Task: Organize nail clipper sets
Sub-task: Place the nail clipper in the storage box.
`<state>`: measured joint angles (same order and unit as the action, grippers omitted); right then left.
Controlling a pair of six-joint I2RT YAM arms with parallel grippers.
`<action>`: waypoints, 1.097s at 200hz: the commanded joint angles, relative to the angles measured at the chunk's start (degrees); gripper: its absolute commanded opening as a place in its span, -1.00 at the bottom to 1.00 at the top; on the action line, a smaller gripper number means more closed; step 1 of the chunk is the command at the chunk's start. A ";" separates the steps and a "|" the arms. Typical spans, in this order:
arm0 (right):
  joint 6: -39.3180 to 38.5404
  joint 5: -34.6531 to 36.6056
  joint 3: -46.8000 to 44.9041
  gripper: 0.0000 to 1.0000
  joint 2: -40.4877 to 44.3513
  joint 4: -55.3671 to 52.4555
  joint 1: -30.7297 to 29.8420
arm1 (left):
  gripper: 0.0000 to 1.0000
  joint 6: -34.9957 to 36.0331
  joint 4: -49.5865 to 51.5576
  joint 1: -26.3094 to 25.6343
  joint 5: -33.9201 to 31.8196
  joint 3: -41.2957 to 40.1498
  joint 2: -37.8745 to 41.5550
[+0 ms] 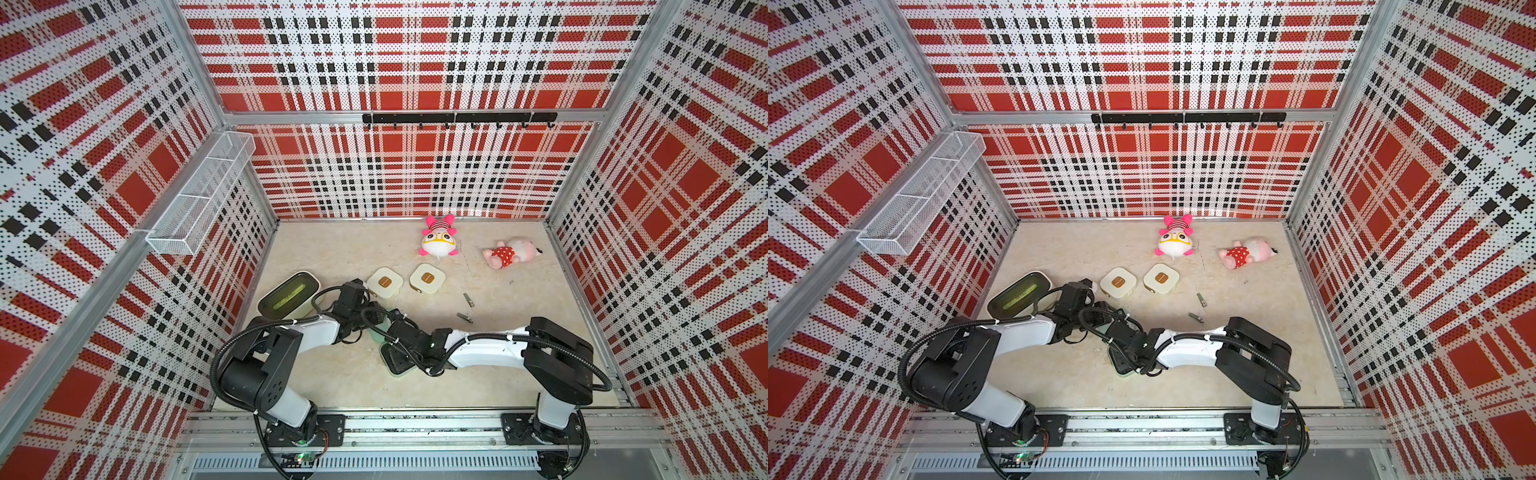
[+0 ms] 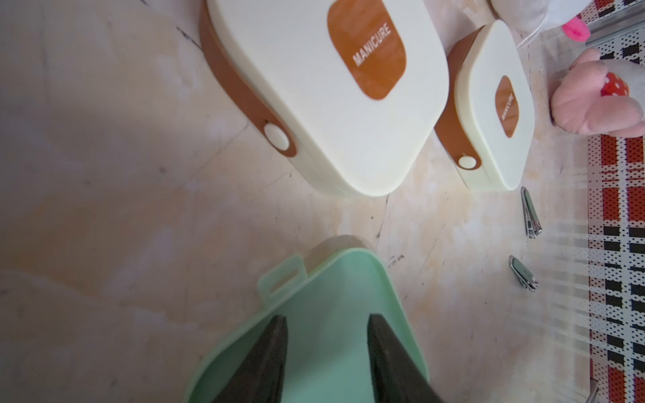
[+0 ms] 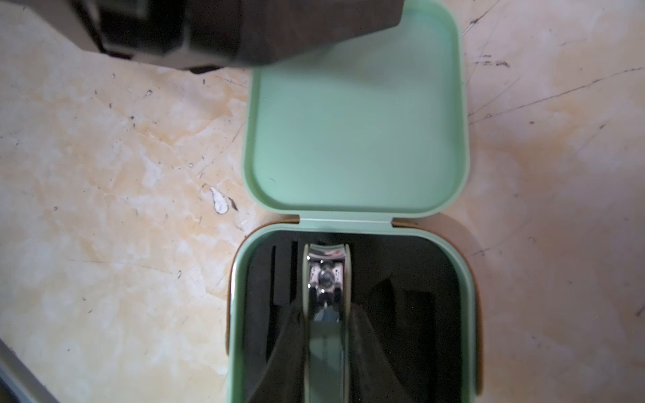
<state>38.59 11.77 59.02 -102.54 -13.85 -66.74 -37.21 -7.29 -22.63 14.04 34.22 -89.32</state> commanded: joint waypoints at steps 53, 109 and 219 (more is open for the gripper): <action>-1.37 1.94 -0.15 -0.80 -0.99 -0.49 -0.43 | -0.14 0.30 1.75 0.73 -0.90 -1.17 -1.94; -1.59 1.08 -0.91 -0.82 -1.26 -0.22 -0.42 | -0.15 0.39 1.58 0.94 -0.77 -1.21 -2.70; -0.18 0.41 -3.19 -0.82 -1.26 -0.39 -1.42 | -0.16 0.65 1.66 1.71 -0.84 -1.42 -4.24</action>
<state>37.54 12.34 57.43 -103.00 -12.95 -67.13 -37.17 -10.15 -21.87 15.42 34.22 -91.07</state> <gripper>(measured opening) 0.209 0.421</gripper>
